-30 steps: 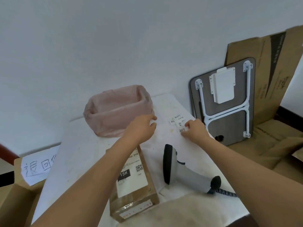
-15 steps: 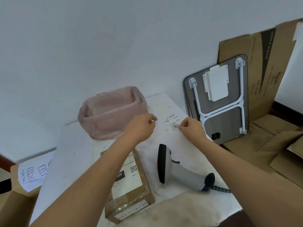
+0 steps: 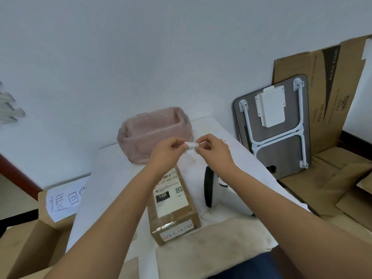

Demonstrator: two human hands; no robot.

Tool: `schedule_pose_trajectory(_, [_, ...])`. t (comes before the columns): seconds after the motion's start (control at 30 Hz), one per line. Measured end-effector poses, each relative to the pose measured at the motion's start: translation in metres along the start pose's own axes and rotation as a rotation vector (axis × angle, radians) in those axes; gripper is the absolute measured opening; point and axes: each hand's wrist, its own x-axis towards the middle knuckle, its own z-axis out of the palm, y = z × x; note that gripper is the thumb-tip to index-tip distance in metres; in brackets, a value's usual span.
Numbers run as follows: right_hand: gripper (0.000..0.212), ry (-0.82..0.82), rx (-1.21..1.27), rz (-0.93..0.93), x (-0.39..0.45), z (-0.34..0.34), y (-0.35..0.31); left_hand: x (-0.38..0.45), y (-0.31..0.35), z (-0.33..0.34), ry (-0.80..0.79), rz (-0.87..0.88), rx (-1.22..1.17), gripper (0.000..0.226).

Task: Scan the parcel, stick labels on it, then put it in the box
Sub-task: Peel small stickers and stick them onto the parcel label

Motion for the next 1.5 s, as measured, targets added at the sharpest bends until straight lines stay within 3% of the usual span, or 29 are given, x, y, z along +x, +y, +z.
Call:
schedule_pose_trajectory(0.23, [0.016,-0.063,0.036,-0.048,-0.028,0.028,-0.018,-0.033,-0.021,-0.028,0.108,-0.063,-0.13,0.015])
schedule_pose_trajectory(0.6, [0.014,-0.287,0.216,0.084,-0.064,0.06,-0.035,-0.075,-0.053,-0.06,0.194,-0.152,-0.361,0.013])
schedule_pose_trajectory(0.77, [0.013,-0.281,0.239,0.107,-0.078,0.069,-0.035,-0.089,-0.059,-0.063,0.223,-0.15,-0.36,0.013])
schedule_pose_trajectory(0.9, [0.016,-0.239,0.247,0.135,-0.084,0.071,-0.034,-0.097,-0.057,-0.06,0.274,-0.096,-0.286,0.013])
schedule_pose_trajectory(1.07, [0.013,-0.154,0.252,0.123,-0.088,0.07,-0.034,-0.109,-0.056,-0.054,0.519,0.247,0.26,0.017])
schedule_pose_trajectory(1.17, [0.013,-0.131,0.244,0.093,-0.091,0.068,-0.034,-0.113,-0.058,-0.047,0.488,0.382,0.452,0.011])
schedule_pose_trajectory(1.33, [0.015,-0.125,0.269,0.054,-0.097,0.064,-0.036,-0.112,-0.059,-0.037,0.387,0.242,0.423,0.017])
schedule_pose_trajectory(1.5, [0.02,-0.133,0.255,0.02,-0.101,0.059,-0.035,-0.11,-0.054,-0.033,0.374,0.212,0.351,0.016])
